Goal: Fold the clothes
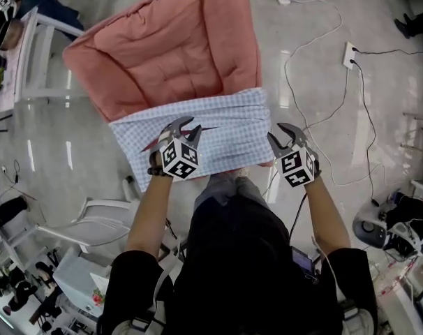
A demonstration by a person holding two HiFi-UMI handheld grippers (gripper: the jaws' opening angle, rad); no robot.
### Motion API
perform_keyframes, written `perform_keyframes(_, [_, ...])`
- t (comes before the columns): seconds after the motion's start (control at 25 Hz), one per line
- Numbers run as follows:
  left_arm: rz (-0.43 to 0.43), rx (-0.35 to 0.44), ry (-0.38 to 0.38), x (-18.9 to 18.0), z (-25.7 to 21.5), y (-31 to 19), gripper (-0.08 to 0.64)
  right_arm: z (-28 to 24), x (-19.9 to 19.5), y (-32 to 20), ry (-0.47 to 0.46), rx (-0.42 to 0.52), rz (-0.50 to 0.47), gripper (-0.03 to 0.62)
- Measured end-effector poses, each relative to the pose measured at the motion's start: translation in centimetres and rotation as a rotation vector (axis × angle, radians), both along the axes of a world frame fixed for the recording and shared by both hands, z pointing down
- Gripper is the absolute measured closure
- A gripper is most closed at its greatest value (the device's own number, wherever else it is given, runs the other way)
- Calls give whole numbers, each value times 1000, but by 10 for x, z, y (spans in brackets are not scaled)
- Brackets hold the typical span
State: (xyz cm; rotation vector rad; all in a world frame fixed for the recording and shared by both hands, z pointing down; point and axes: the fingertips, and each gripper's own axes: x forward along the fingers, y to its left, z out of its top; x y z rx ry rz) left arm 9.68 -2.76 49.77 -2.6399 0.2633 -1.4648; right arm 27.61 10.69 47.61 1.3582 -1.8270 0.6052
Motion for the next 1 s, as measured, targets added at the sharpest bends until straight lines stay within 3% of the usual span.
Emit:
perform_keyframes(0.4, [241, 22, -71, 40, 83, -3, 379, 48, -8, -19, -23, -38, 117, 441])
perform_keyframes(0.72, [385, 157, -174, 55, 130, -16, 350, 73, 24, -23, 3, -26, 154, 441])
perform_keyframes(0.84, [403, 206, -157, 67, 132, -16, 325, 78, 33, -28, -5, -1, 158, 440])
perform_keyframes(1.0, [362, 201, -136, 75, 143, -15, 330, 95, 36, -28, -31, 17, 156, 442])
